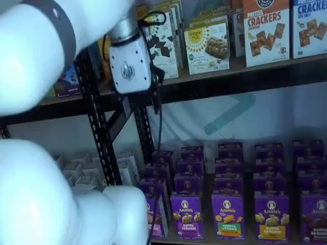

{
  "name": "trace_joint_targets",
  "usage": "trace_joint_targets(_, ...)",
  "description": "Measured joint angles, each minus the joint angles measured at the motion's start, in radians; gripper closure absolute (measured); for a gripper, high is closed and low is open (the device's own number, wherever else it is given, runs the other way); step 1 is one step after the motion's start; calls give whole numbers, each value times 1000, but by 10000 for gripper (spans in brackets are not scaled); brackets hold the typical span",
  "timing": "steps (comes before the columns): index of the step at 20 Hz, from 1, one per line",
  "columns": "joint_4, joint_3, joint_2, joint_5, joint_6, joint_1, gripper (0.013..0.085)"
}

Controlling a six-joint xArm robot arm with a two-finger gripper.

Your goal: Pick up the purple box with a pink patch in the middle, on the bottom shelf, the first box from the left

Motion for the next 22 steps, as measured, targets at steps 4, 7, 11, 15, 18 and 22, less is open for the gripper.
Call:
trace_joint_targets(4, -10, 91, -19, -71, 1, 2, 130)
trace_joint_targets(7, -20, 156, -25, -124, 11, 11, 130)
trace_joint_targets(11, -6, 240, -24, -206, 20, 20, 130)
trace_joint_targets(15, 21, 321, -3, -304, 31, 36, 130)
trace_joint_targets(18, 16, 365, 22, -373, 49, 54, 130)
trace_joint_targets(22, 31, 408, 65, -451, 44, 54, 130)
